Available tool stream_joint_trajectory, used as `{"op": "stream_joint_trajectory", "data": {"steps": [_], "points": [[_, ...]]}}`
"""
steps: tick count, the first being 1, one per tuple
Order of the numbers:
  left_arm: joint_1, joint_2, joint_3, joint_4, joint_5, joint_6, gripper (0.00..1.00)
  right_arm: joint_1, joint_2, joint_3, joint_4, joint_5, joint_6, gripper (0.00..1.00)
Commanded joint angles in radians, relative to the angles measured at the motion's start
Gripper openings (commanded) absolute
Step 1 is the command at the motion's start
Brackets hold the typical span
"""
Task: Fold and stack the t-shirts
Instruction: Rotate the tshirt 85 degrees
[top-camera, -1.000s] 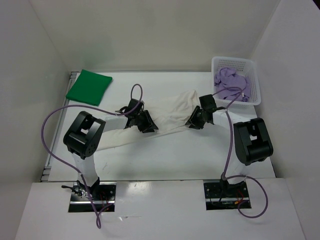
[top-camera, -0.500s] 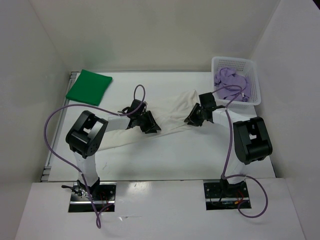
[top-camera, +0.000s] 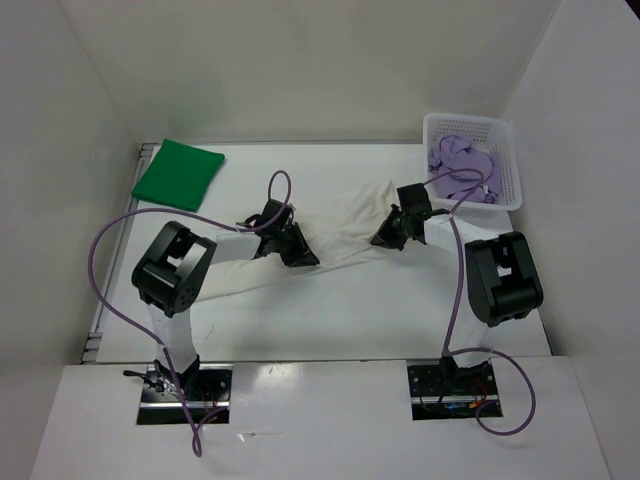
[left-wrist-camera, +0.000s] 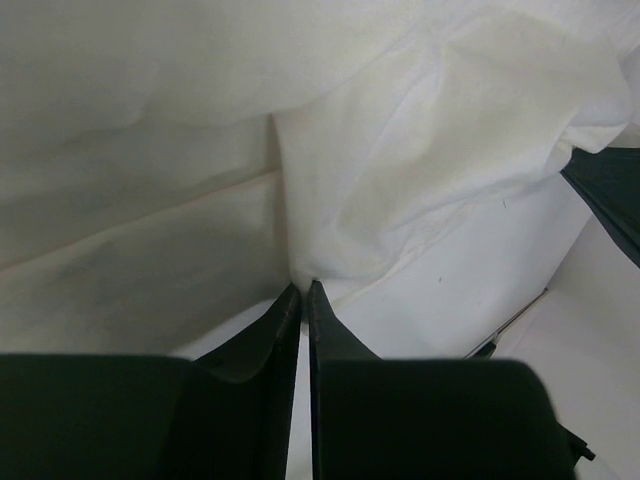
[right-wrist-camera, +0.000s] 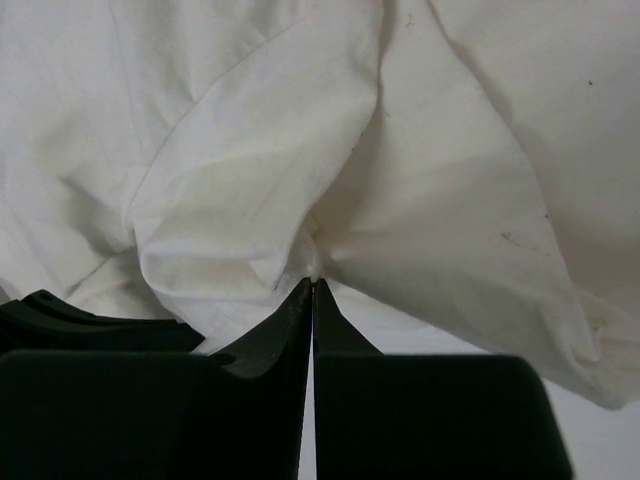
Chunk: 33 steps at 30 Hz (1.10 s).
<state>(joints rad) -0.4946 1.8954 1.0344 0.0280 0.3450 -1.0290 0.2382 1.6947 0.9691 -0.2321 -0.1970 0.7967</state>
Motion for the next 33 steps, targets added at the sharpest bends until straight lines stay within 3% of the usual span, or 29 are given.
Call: {"op": "stream_joint_trajectory", "data": {"steps": [1,9,16,23,24,29,30,33], "points": [[-0.005,-0.059,0.012,-0.013,0.021,-0.006,0.11,0.007,-0.073,0.02,-0.006,0.021,0.012,0.04],[0.05,-0.131,-0.043,-0.013,0.112,-0.006,0.06,0.007,-0.26,-0.043,-0.176,-0.011,0.002,0.03],[0.08,-0.162,-0.076,-0.031,0.141,0.015,0.05,0.007,-0.309,-0.188,-0.185,-0.048,0.002,0.03],[0.08,-0.171,-0.105,-0.051,0.164,0.033,0.08,0.007,-0.363,-0.231,-0.216,-0.048,0.002,0.03],[0.08,-0.171,-0.114,-0.051,0.164,0.033,0.08,0.007,-0.363,-0.231,-0.216,-0.061,0.002,0.08],[0.08,-0.189,-0.123,-0.077,0.164,0.064,0.17,0.007,-0.351,-0.176,-0.216,-0.032,-0.01,0.2],[0.08,-0.19,-0.123,-0.088,0.152,0.064,0.28,0.007,-0.333,-0.153,-0.216,-0.032,-0.025,0.21],[0.102,-0.229,-0.146,-0.109,0.118,0.104,0.43,0.007,-0.233,-0.055,-0.187,-0.019,-0.05,0.27]]}}
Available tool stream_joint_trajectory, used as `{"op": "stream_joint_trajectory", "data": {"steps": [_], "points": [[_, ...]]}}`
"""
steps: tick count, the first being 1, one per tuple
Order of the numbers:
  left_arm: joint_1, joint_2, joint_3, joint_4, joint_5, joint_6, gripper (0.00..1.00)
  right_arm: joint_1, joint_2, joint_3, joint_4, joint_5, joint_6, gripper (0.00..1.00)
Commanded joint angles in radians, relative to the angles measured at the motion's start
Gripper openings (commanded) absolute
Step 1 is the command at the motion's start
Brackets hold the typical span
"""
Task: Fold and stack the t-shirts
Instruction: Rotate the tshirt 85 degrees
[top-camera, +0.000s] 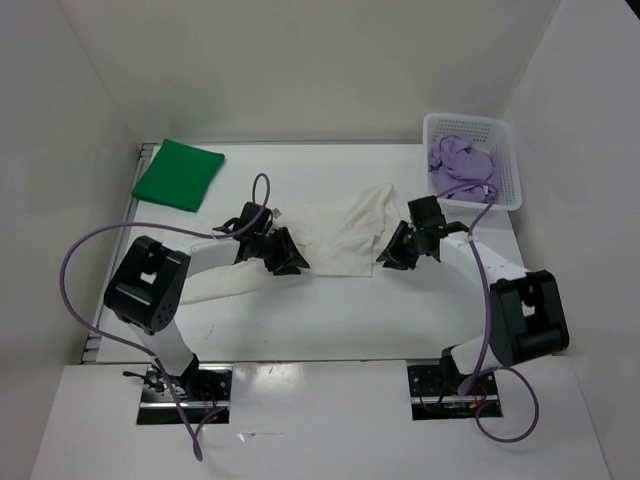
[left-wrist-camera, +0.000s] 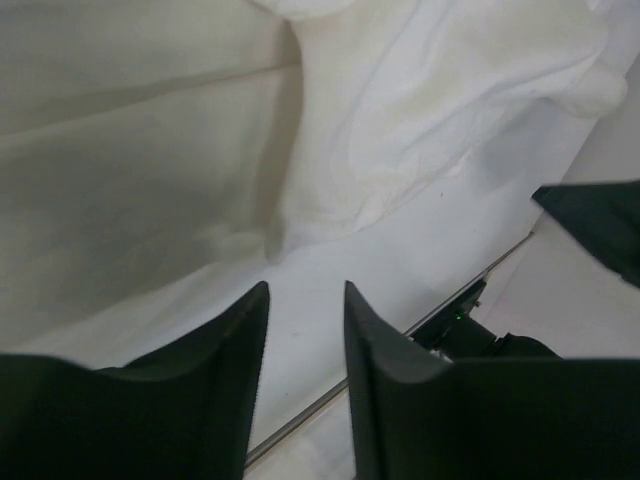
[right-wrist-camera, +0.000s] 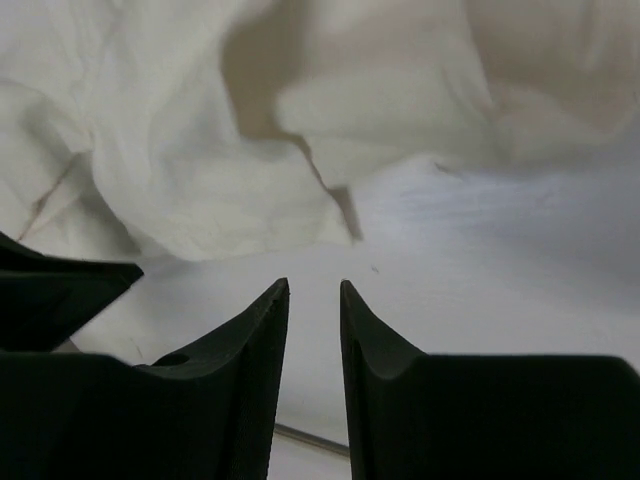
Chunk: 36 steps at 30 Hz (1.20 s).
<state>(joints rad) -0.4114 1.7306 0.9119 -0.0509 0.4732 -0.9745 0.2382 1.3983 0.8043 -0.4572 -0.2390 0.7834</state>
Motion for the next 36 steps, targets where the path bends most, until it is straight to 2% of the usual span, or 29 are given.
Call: {"op": "stream_joint_trajectory", "data": {"steps": [1,4,7,12,15,20,28,34,36], "points": [[0.019,-0.086,-0.024,-0.056,-0.019,0.059,0.46,0.007,0.088,0.136,0.049,0.041,-0.048,0.34],[0.037,-0.138,-0.024,-0.066,-0.047,0.071,0.49,0.007,0.175,0.229,0.097,0.073,-0.058,0.45],[0.048,-0.157,0.005,-0.075,-0.073,0.092,0.5,0.007,0.261,0.323,0.121,0.13,-0.07,0.51],[0.059,-0.135,0.018,-0.066,-0.111,0.103,0.52,-0.011,0.378,0.472,0.173,0.254,-0.111,0.52],[0.059,-0.103,-0.016,-0.066,-0.087,0.114,0.52,-0.011,0.474,0.609,0.146,0.334,-0.137,0.49],[0.059,-0.094,-0.099,-0.041,-0.078,0.113,0.52,-0.011,0.551,0.677,0.135,0.435,-0.148,0.48],[0.059,-0.083,-0.097,-0.007,-0.077,0.082,0.5,-0.02,0.656,0.756,0.124,0.469,-0.157,0.38],[0.059,-0.036,-0.088,-0.007,-0.077,0.091,0.5,-0.02,0.743,0.832,0.104,0.469,-0.148,0.37],[0.059,-0.01,-0.088,-0.007,-0.077,0.102,0.49,-0.02,0.763,0.849,0.094,0.469,-0.148,0.32]]}}
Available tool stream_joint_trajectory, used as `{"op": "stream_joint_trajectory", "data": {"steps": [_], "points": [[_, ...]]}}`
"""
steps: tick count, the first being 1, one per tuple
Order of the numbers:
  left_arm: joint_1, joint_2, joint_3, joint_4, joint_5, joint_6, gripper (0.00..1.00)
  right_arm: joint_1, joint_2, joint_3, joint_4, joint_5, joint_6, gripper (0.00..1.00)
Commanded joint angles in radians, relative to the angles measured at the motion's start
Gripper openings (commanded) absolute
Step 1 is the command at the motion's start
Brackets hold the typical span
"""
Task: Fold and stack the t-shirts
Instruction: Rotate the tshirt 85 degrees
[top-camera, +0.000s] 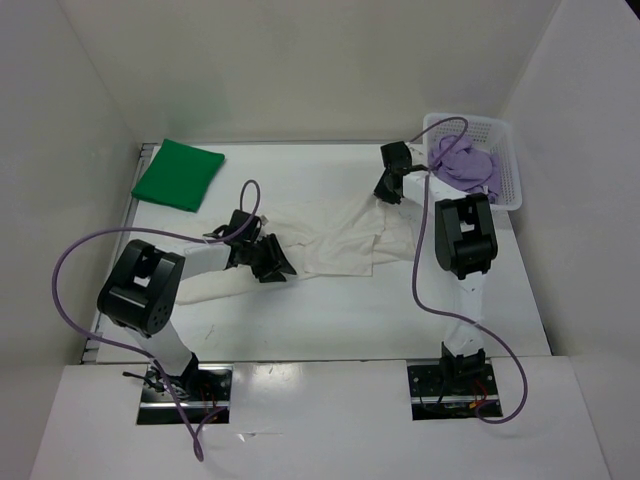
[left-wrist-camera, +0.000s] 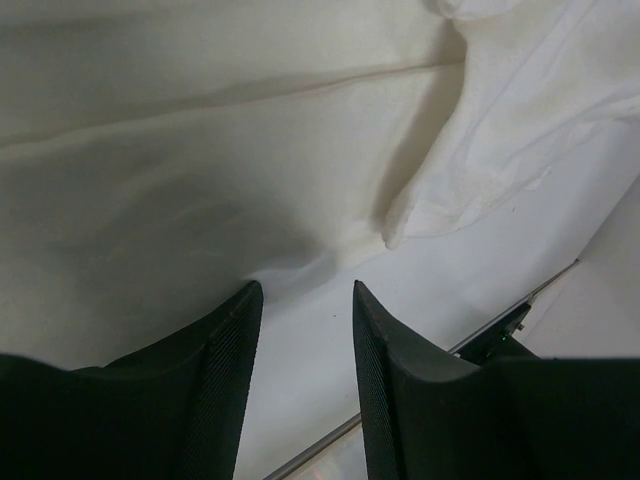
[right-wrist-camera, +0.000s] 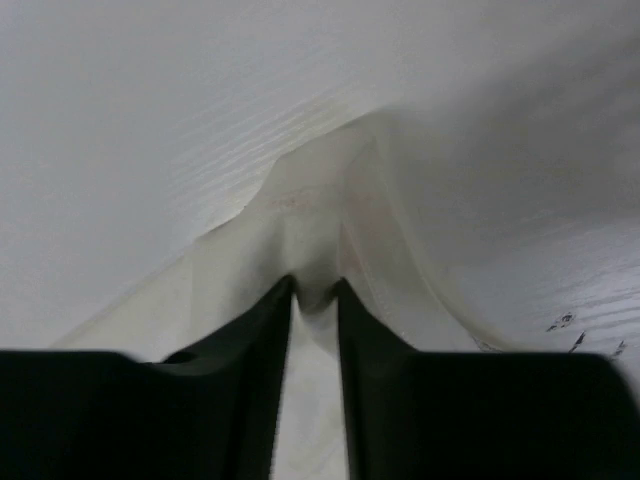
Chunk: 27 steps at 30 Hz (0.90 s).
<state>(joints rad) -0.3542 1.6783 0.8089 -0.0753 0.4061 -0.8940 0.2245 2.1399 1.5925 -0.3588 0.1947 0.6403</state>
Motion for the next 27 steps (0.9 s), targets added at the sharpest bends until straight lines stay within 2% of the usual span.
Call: {"op": "stream_joint_trajectory", "data": {"steps": [1,3,4,6,12,21,25,26,27], "points": [[0.001,0.043,0.015,0.008,-0.022,0.021,0.49,-0.007,0.035,0.076,-0.005,0.035,-0.005,0.23],[0.001,0.043,0.015,0.008,-0.035,0.032,0.48,-0.007,0.035,0.077,-0.005,0.035,-0.005,0.13],[0.001,0.043,0.015,-0.003,-0.044,0.041,0.48,-0.007,0.035,0.077,-0.005,0.035,-0.005,0.05],[0.001,0.043,0.006,-0.012,-0.044,0.041,0.48,-0.007,0.026,0.089,-0.005,0.049,0.004,0.0],[0.02,0.034,-0.027,-0.04,-0.076,0.063,0.47,-0.007,0.002,0.159,-0.023,0.098,-0.007,0.0],[0.029,0.015,-0.066,-0.04,-0.085,0.072,0.47,-0.007,0.165,0.359,-0.089,0.098,-0.037,0.0],[0.029,0.006,-0.057,-0.058,-0.085,0.072,0.47,-0.007,0.201,0.391,-0.1,0.098,-0.047,0.09],[0.029,-0.005,-0.057,-0.058,-0.085,0.072,0.47,-0.007,0.201,0.402,-0.1,0.086,-0.057,0.15],[0.029,-0.014,-0.057,-0.069,-0.085,0.072,0.47,-0.007,0.201,0.402,-0.111,0.077,-0.057,0.28]]}}
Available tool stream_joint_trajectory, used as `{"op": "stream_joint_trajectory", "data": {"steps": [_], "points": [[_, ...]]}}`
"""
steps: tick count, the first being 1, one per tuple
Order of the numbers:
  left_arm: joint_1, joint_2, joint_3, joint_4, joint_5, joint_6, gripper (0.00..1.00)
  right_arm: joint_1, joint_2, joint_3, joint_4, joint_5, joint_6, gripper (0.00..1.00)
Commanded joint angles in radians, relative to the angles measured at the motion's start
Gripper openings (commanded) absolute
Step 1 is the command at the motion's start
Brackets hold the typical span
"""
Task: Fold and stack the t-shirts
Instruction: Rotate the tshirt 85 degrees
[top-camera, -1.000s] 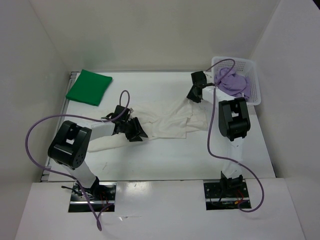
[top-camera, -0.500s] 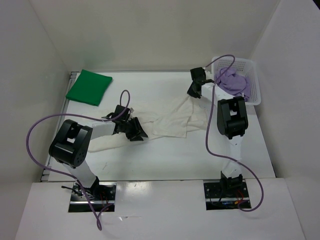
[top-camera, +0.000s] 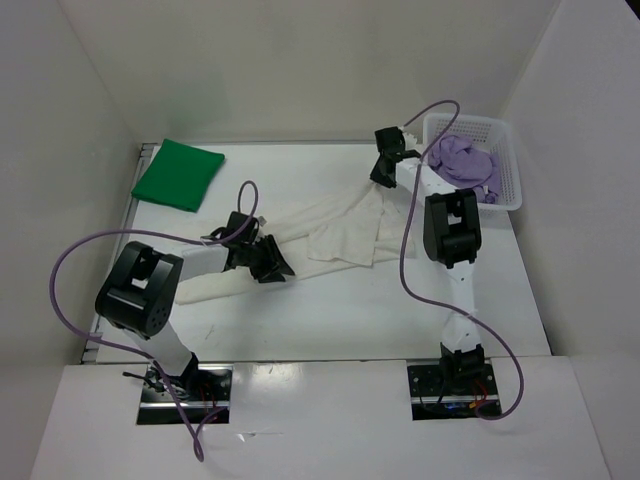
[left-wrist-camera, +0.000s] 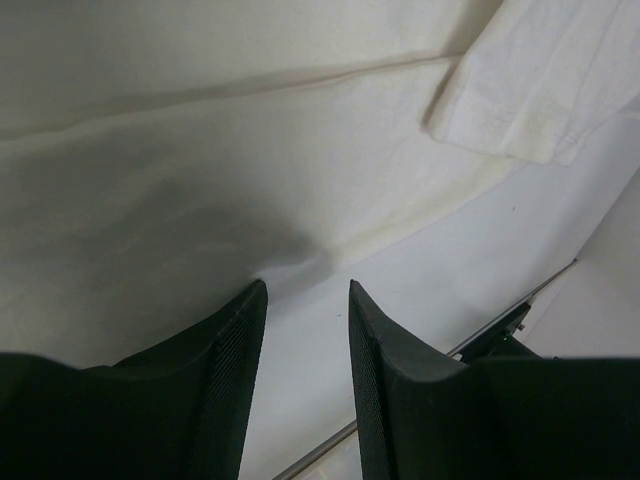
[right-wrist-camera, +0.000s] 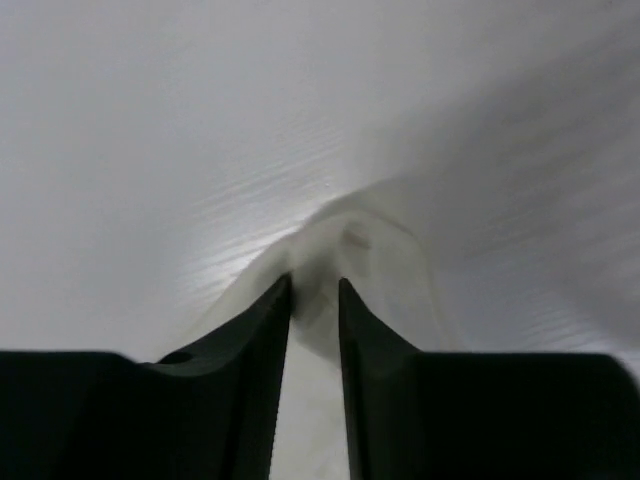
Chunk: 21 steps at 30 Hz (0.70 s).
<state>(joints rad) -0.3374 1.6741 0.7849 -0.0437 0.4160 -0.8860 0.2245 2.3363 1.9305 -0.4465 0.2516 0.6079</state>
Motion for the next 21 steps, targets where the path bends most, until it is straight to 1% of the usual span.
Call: {"op": "stream_joint_trajectory", "data": {"steps": [1,2,5,6,7,10,12,13,15,16,17,19,21], "points": [[0.012,-0.019,-0.021,-0.101,-0.095,0.064,0.47,-0.007,-0.008,0.064,-0.037,0.011,-0.025,0.34],[0.012,-0.045,-0.003,-0.126,-0.095,0.074,0.47,-0.007,-0.02,0.064,-0.037,0.002,-0.037,0.4],[0.012,-0.111,0.031,-0.176,-0.105,0.094,0.47,-0.007,-0.106,0.03,-0.046,-0.011,-0.048,0.47],[0.021,-0.128,0.054,-0.188,-0.105,0.094,0.47,-0.007,-0.136,-0.01,-0.046,-0.02,-0.057,0.51],[0.035,-0.163,0.065,-0.197,-0.115,0.104,0.47,-0.007,-0.194,-0.03,-0.046,-0.04,-0.057,0.53],[0.075,-0.2,0.1,-0.206,-0.115,0.114,0.47,-0.007,-0.268,-0.119,-0.046,-0.113,-0.039,0.53],[0.136,-0.2,0.12,-0.197,-0.115,0.114,0.47,0.002,-0.333,-0.218,-0.034,-0.173,-0.024,0.5],[0.158,-0.2,0.129,-0.18,-0.091,0.114,0.47,0.003,-0.35,-0.25,-0.034,-0.207,-0.014,0.43],[0.213,-0.166,0.168,-0.157,-0.08,0.114,0.47,0.033,-0.397,-0.368,0.009,-0.262,0.012,0.29],[0.231,-0.127,0.183,-0.138,-0.08,0.114,0.47,0.042,-0.413,-0.408,0.028,-0.314,0.026,0.22],[0.268,-0.102,0.213,-0.125,-0.069,0.104,0.47,0.062,-0.434,-0.483,0.052,-0.33,0.026,0.19],[0.3,-0.019,0.246,-0.101,-0.057,0.091,0.51,0.082,-0.443,-0.577,0.075,-0.345,0.039,0.15],[0.339,0.069,0.272,-0.061,-0.031,0.064,0.51,0.093,-0.443,-0.629,0.089,-0.354,0.053,0.13]]}}
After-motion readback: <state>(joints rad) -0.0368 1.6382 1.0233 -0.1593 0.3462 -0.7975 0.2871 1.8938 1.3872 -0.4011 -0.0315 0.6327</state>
